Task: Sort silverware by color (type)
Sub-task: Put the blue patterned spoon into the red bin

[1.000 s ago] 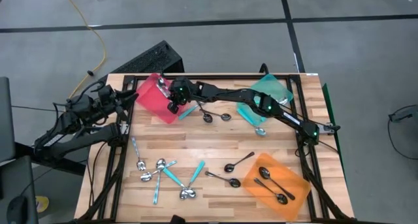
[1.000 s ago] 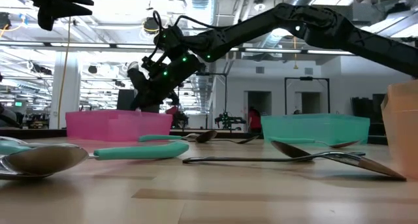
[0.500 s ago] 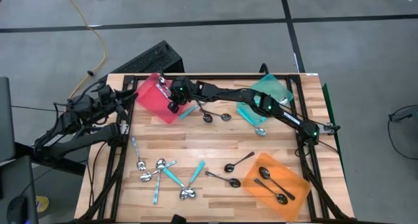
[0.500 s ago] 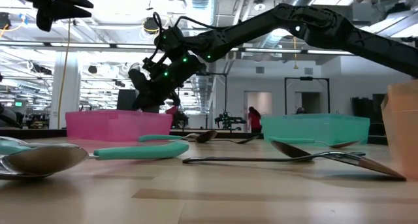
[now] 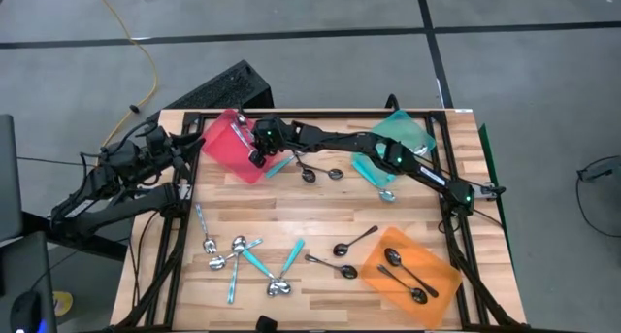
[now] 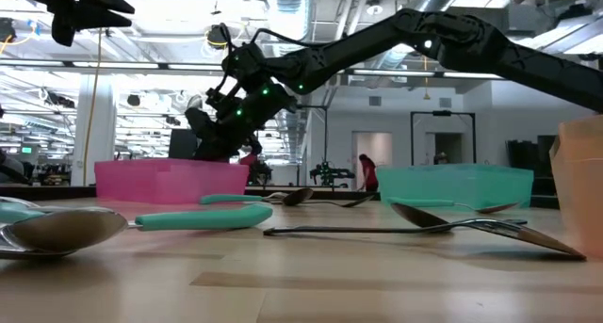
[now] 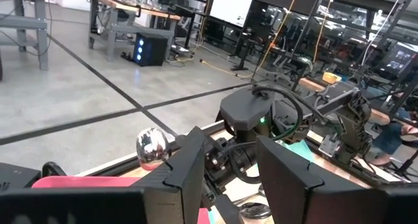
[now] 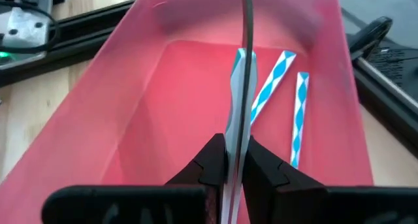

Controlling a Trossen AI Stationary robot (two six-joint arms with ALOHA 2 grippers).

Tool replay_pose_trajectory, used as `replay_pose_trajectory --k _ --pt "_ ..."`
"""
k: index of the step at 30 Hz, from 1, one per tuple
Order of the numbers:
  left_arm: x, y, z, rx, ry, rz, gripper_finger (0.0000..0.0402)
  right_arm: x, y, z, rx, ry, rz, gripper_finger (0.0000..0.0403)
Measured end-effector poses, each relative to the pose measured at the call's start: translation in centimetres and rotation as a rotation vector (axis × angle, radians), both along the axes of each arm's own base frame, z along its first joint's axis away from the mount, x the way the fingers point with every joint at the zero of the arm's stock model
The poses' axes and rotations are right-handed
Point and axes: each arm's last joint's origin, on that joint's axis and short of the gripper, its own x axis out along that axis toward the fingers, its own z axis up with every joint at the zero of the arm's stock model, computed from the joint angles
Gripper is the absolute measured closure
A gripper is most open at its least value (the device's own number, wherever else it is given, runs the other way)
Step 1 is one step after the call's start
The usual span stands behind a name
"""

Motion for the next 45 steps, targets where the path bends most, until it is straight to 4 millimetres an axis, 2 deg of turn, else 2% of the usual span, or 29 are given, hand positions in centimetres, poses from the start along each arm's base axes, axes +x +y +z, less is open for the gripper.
replay_pose_trajectory --k 10,21,30,36,42,45 --pt "0.0 0.1 0.0 0.009 0.006 0.025 0.0279 -0.1 -0.3 0.0 -0.014 0.007 0.003 0.0344" --pt "-0.1 0.1 -0.3 -0.002 0.04 0.041 0.0279 -0.1 2.0 -0.4 0.016 0.129 0.051 0.0344" --pt "-0.2 0.1 -0.4 -0.004 0.047 0.056 0.0279 -0.1 0.9 0.0 -0.011 0.076 -0.004 0.0344" --pt "-0.2 0.1 -0.4 -0.01 0.042 0.057 0.0279 -0.1 1.0 -0.1 -0.011 0.079 -0.027 0.0344" --pt "-0.1 0.1 -0.4 -0.019 0.036 0.058 0.0279 0.4 1.9 -2.7 -0.018 0.136 -0.037 0.0344" --pt "-0.1 0.1 -0.4 -0.02 0.036 0.058 0.0279 0.5 2.2 -3.1 -0.037 0.153 -0.033 0.0344"
